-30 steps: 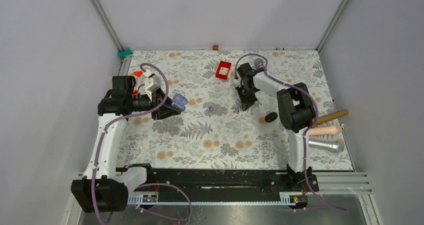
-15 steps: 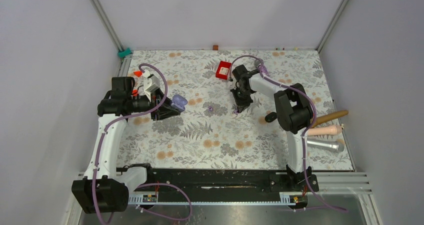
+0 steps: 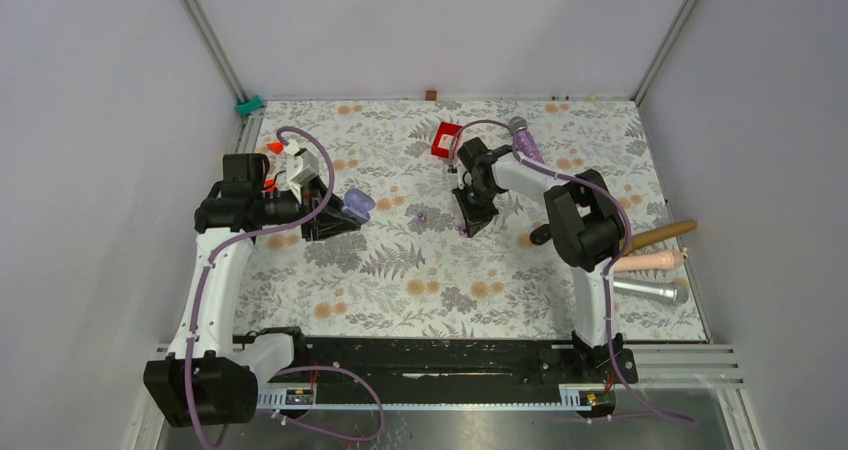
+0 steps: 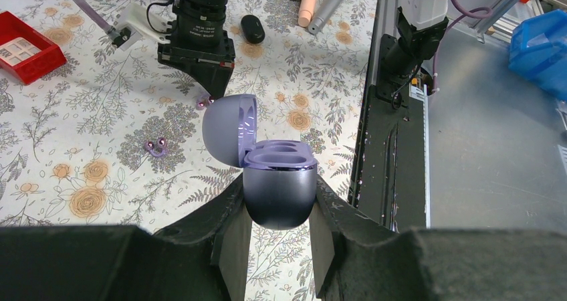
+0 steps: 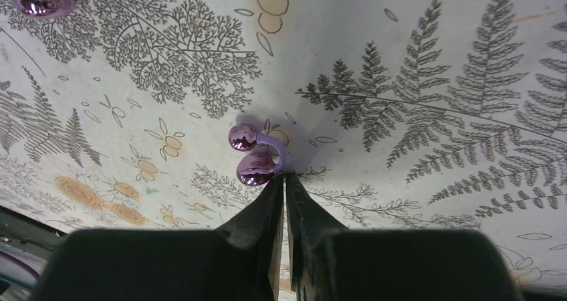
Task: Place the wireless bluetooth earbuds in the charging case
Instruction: Pick up the right earbud from the center of the board, then insert the right earbud into the right side groove of the charging case, then pick up the left earbud from the center of the board.
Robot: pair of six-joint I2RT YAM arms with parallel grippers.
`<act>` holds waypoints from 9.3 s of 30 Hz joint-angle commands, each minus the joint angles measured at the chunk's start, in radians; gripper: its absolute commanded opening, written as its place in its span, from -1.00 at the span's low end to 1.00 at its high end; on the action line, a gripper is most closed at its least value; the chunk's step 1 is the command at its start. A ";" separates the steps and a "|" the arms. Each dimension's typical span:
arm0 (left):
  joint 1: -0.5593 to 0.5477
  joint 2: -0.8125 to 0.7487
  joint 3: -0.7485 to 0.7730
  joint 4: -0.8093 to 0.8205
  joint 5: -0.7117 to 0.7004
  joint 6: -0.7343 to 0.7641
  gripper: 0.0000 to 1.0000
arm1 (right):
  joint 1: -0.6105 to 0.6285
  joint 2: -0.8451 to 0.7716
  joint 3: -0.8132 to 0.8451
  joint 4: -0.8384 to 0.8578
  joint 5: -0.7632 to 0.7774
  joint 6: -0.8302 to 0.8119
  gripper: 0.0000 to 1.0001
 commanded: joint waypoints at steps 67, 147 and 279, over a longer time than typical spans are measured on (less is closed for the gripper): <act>0.011 -0.016 -0.005 0.014 0.063 0.042 -1.00 | -0.090 0.102 0.103 -0.053 -0.306 0.008 -0.38; -0.498 0.356 0.229 -0.068 0.041 0.091 -1.00 | 0.223 -0.975 -0.234 0.262 -0.403 -0.298 -0.76; -0.277 0.152 0.215 -0.065 -0.098 0.081 -1.00 | 0.093 -0.724 -0.132 0.275 -0.026 -0.193 -0.22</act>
